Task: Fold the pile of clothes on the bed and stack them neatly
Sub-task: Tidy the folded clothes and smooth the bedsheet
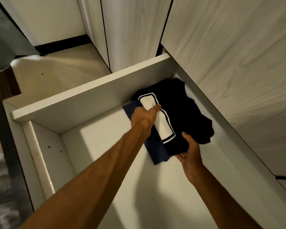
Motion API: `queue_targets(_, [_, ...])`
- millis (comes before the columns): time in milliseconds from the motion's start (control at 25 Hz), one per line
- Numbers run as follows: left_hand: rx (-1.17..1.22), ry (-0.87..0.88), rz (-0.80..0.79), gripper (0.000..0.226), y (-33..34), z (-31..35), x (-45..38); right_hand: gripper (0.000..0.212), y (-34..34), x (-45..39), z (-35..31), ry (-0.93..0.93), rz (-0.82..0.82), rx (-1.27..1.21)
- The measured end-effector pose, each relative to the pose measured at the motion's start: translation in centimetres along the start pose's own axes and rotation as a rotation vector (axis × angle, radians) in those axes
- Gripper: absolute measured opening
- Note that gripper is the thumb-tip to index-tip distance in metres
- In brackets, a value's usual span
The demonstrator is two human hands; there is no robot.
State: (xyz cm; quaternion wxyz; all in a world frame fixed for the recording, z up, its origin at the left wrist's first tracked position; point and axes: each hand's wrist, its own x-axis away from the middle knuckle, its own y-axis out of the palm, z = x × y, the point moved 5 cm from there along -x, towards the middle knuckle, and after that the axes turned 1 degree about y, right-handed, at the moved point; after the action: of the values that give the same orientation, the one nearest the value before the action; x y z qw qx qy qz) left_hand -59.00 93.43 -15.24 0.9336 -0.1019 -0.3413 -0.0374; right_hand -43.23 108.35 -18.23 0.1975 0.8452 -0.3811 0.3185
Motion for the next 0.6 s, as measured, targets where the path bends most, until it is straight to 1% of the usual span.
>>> queue_targets(80, [0.143,0.005,-0.007,0.033,-0.5,-1.5,1.8,0.049,0.1,0.1,-0.1,0.011,-0.03,-0.02])
queue_targets(200, [0.197,-0.055,0.006,0.036,-1.7,-3.9,2.8,0.059,0.3,-0.3,-0.6,0.047,-0.048,0.042])
queue_targets(280, [0.146,-0.106,-0.023,0.042,-3.0,-4.0,0.9,0.062,-0.1,-0.6,-1.1,0.097,-0.032,0.142])
queue_targets(360, [0.008,-0.14,-0.145,0.049,-4.1,-3.3,-1.0,0.059,-0.3,-0.7,-1.6,0.137,-0.057,0.186])
queue_targets(440, [-0.121,-0.146,-0.267,0.056,-4.6,-2.9,-2.0,0.059,-0.5,-0.7,-2.0,0.153,-0.097,0.162])
queue_targets(520, [-0.184,-0.154,-0.364,0.052,-5.1,-2.7,-1.9,0.063,-0.6,-0.8,-2.2,0.158,-0.104,0.128])
queue_targets(600, [-0.17,-0.205,-0.396,0.045,-5.3,-2.5,-1.5,0.066,-0.7,-1.0,-2.2,0.16,-0.1,0.129])
